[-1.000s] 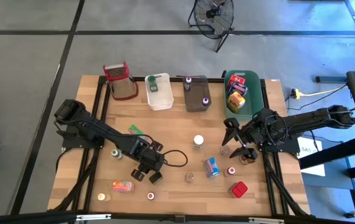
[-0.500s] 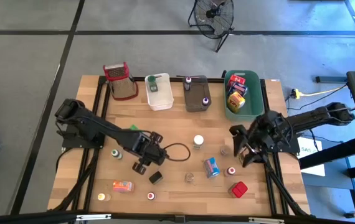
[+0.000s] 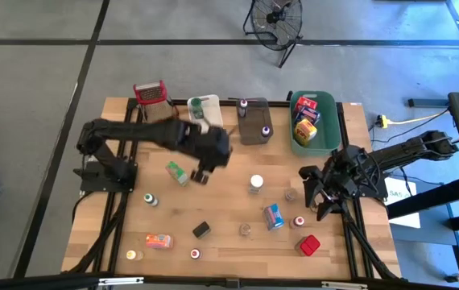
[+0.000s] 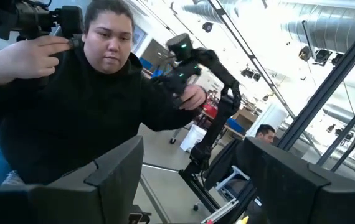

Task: Pick & Place Kitchen Items
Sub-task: Put the top yellow coloring bottle into the black transparent bin

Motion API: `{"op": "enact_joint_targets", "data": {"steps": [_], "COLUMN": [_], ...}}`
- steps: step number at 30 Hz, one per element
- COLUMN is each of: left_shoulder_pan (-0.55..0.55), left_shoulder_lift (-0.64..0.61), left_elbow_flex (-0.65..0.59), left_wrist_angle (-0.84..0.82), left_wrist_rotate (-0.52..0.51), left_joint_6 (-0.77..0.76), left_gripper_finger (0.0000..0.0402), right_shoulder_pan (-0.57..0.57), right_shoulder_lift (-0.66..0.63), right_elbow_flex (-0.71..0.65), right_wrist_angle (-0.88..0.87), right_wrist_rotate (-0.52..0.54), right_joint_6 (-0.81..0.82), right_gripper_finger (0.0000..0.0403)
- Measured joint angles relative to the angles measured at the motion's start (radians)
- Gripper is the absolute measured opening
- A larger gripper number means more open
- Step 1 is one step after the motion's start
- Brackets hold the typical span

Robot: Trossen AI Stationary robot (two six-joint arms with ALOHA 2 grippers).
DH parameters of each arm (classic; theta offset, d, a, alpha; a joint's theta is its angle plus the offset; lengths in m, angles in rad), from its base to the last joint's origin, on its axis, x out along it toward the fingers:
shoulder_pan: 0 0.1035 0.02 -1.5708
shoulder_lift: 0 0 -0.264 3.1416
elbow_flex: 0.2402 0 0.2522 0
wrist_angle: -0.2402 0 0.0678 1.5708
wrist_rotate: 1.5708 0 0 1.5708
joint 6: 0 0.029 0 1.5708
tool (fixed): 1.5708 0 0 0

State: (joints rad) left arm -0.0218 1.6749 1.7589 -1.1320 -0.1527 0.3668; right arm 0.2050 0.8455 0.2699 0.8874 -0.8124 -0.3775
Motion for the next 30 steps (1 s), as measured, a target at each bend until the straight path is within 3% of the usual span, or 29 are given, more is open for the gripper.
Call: {"op": "enact_joint_targets", "data": {"steps": [5,14,20,30], "left_shoulder_pan": [0.137,0.302,0.362,0.427], "left_shoulder_lift": [0.082,0.343,0.439,0.469], "left_elbow_flex": [0.153,0.385,0.445,0.445], "left_wrist_angle": [0.001,-0.01,0.002,0.065], "left_wrist_rotate": [0.056,0.22,0.237,0.296], "left_joint_6": [0.051,0.178,0.18,0.175], "left_gripper_finger": [0.0149,0.0149,0.0149,0.0149], "right_shoulder_pan": [0.0,0.0,0.0,0.0], "right_shoulder_lift": [0.0,0.0,0.0,0.0], "right_elbow_flex": [0.0,0.0,0.0,0.0], "right_wrist_angle": [-0.008,-0.034,-0.06,-0.085], "right_wrist_rotate": [0.0,0.0,0.0,-0.001], "right_joint_6": [0.002,0.003,0.003,0.003], "right_gripper_finger": [0.0279,0.0279,0.0279,0.028]}}
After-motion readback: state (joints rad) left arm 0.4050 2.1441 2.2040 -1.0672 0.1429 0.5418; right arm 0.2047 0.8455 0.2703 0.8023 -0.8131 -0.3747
